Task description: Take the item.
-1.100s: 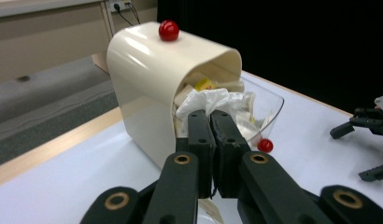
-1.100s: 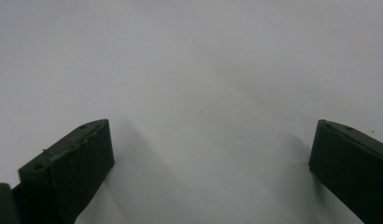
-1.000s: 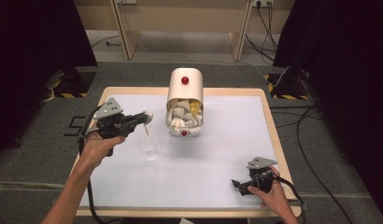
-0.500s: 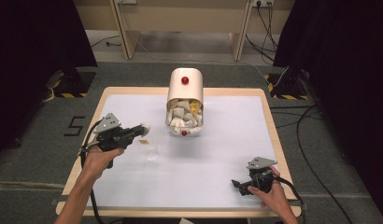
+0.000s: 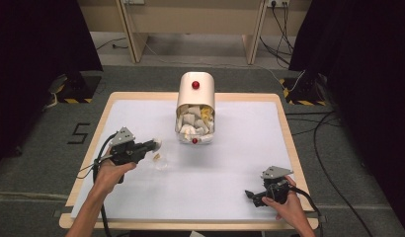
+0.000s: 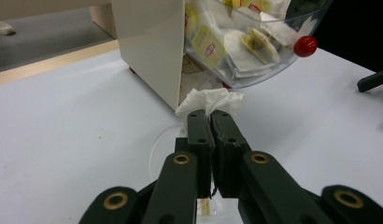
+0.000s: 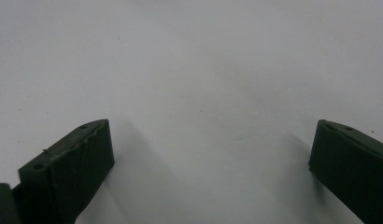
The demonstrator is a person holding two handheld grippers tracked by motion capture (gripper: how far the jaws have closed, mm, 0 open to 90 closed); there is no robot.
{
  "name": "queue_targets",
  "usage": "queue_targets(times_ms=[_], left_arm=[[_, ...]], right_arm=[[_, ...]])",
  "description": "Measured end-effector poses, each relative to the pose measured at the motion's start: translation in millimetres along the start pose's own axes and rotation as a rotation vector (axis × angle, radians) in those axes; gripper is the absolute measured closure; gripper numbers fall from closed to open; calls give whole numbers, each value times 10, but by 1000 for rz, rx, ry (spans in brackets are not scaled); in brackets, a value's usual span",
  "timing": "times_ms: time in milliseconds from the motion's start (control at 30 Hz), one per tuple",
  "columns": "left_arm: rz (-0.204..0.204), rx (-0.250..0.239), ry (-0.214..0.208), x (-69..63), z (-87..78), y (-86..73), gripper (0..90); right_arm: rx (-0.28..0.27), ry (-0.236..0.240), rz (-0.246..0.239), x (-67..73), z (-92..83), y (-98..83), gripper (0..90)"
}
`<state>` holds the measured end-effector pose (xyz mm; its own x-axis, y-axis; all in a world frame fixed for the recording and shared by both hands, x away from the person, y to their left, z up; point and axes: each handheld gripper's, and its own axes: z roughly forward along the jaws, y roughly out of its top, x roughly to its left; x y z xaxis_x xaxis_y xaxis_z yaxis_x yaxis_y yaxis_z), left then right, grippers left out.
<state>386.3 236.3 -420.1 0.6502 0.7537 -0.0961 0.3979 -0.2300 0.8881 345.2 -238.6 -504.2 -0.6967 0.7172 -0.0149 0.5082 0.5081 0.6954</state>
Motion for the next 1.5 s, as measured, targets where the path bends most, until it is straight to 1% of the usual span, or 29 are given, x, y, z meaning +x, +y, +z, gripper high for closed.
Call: queue_targets(times_ms=[200, 300, 333, 400, 433, 533, 600, 733, 767, 800, 833, 867, 900, 967, 1000, 1067, 1100, 1267, 1433, 1500], left_arm=[[-9, 26, 2, 28, 61, -71, 845], [-10, 24, 4, 22, 76, -77, 798], [-8, 24, 4, 17, 80, -77, 798], [-1, 22, 5, 1, 83, -71, 748], [-1, 14, 8, -5, 75, -59, 748], [-10, -3, 14, 3, 48, -32, 659], [-25, -12, 21, 13, 23, -10, 581], [-53, -8, 32, 44, -28, 29, 423], [-72, -17, 45, 71, -66, 32, 358], [-72, -17, 45, 71, -66, 32, 338], [-81, -12, 53, 91, -90, 20, 296], [-81, -12, 53, 91, -90, 20, 246], [-91, -2, 65, 106, -99, 10, 246], [-101, 1, 72, 133, -118, -4, 167], [-98, -2, 67, 145, -132, -12, 146], [-91, -15, 58, 164, -163, -30, 147], [-96, -24, 58, 185, -190, -48, 147], [-109, -39, 57, 226, -248, -87, 146], [-124, -43, 76, 302, -321, -146, 146], [-127, -36, 84, 325, -339, -172, 146]], right_arm=[[0, 0, 0, 0, 0, 0, 4], [0, 0, 0, 0, 0, 0, 4], [0, 0, 0, 0, 0, 0, 4], [0, 0, -1, -1, 0, 0, 4], [1, 1, 0, -1, -1, 1, 4], [0, 0, 0, 0, 0, 0, 4], [0, 0, -1, -1, 0, 0, 4], [1, 1, 0, -1, 0, 1, 4], [1, 1, 0, -1, 0, 1, 5], [1, 1, 0, -1, 0, 1, 5], [1, 1, 0, -1, 0, 1, 4], [1, 1, 0, -1, 0, 1, 4], [1, 1, 0, -1, 0, 1, 4], [1, 1, 1, -1, 0, 1, 4], [1, 1, 0, -3, 0, 1, 4], [1, 1, 1, -2, 0, 1, 4], [1, 1, 0, -1, 0, 1, 4], [1, 1, 0, -1, 0, 0, 4], [1, 1, 0, -2, 0, 1, 4], [1, 1, 0, -1, 0, 1, 4]])
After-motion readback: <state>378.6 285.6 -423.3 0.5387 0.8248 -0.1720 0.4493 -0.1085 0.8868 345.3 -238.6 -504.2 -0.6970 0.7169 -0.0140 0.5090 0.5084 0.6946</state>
